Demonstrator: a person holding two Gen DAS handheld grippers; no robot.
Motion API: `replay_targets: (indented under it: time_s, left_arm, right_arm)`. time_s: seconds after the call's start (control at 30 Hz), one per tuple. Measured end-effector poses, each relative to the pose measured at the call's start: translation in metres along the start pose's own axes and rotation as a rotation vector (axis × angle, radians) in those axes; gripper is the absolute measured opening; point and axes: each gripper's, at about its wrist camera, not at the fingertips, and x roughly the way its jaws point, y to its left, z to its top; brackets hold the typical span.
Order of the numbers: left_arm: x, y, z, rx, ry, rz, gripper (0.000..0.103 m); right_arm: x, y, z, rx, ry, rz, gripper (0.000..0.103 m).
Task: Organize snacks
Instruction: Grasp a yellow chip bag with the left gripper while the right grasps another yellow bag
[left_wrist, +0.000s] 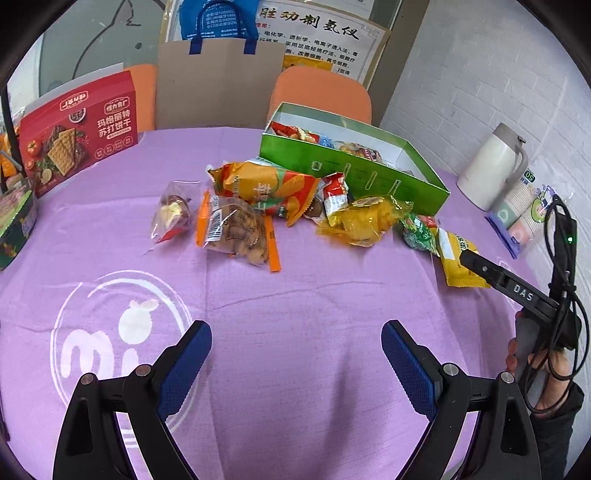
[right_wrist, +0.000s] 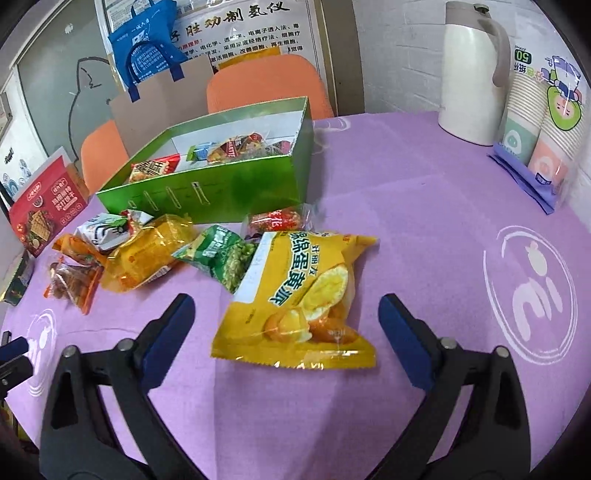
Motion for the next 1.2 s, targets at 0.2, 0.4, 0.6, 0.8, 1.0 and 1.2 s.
replay_targets:
  time_s: [0.2, 0.4, 0.6, 0.8, 1.0, 1.2]
  left_arm:
    - [-0.002, 0.015, -0.003, -0.027, 0.004, 0.000, 0.095]
    - [0.003, 0.017, -0.003, -0.066, 0.011, -0.056, 0.095]
    - [0.005, -0.011, 0.004, 0.023, 0.006, -0.118, 0.095]
    - [0.024, -0.046, 0.014, 0.064, 0.036, -0.256, 0.094]
    - [0.059, -0.071, 0.013, 0.021, 0.122, -0.367, 0.086]
    - [0.085, -0.089, 0.018, -0.003, 0.156, -0.375, 0.078]
  right_arm:
    - [-0.011, 0.003, -0.018, -0.013, 0.055, 0.137, 0.046]
    - [-0.026, 0.043, -0.047, -0.132, 0.125, 0.348, 0.046]
    - [-0.046, 0.024, -0.041, -0.069, 0.049, 0.283, 0.053]
    - [-0.044, -0.016, -0.024, 0.032, 0.026, 0.215, 0.056]
    - [-0.030, -0.024, -0.003, 0.073, 0.029, 0.266, 0.061]
    - [-0.006, -0.020, -0.013, 0.080, 0.109, 0.329, 0.061]
